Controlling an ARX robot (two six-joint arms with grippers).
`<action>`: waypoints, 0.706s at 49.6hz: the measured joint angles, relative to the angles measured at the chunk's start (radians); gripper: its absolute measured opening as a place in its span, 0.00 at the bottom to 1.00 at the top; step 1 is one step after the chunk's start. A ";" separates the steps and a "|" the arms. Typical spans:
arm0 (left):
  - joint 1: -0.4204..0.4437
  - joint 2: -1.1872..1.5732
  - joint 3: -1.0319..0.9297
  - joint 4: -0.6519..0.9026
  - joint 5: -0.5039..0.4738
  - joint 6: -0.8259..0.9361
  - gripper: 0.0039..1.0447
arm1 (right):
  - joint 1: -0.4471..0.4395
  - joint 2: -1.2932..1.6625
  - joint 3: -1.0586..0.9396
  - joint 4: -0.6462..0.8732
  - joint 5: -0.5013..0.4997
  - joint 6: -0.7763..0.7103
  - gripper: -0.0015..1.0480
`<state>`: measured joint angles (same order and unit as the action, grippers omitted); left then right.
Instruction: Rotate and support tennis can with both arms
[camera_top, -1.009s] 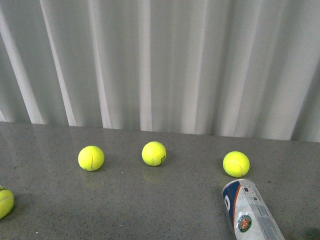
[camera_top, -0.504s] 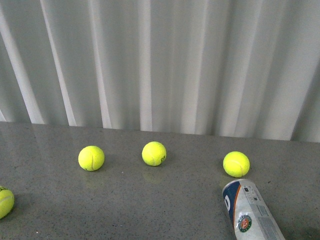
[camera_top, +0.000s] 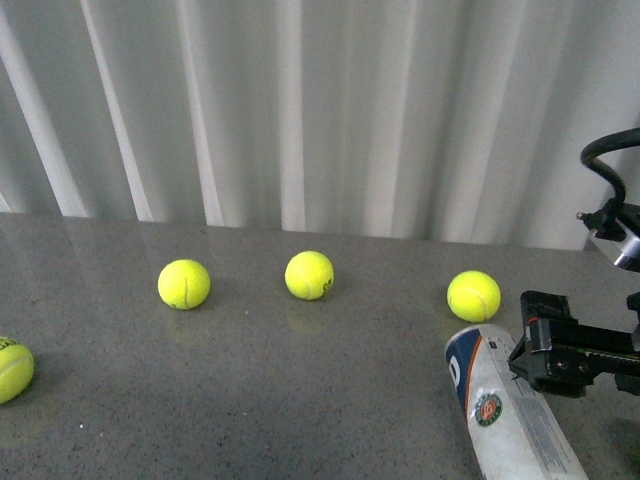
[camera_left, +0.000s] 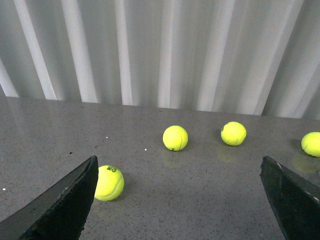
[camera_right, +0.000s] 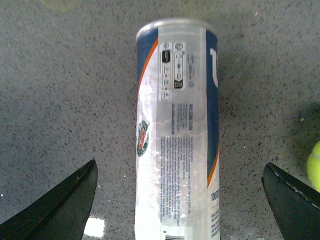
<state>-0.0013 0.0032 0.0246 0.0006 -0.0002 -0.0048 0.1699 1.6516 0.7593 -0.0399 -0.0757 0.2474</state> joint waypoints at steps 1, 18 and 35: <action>0.000 0.000 0.000 0.000 0.000 0.000 0.94 | 0.004 0.012 0.000 0.002 0.004 0.001 0.93; 0.000 0.000 0.000 0.000 0.000 0.000 0.94 | 0.009 0.173 0.066 0.005 0.032 0.022 0.93; 0.000 0.000 0.000 0.000 0.000 0.000 0.94 | 0.014 0.365 0.235 -0.028 0.033 0.054 0.93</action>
<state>-0.0013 0.0032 0.0246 0.0006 -0.0002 -0.0048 0.1837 2.0163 0.9943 -0.0677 -0.0425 0.3016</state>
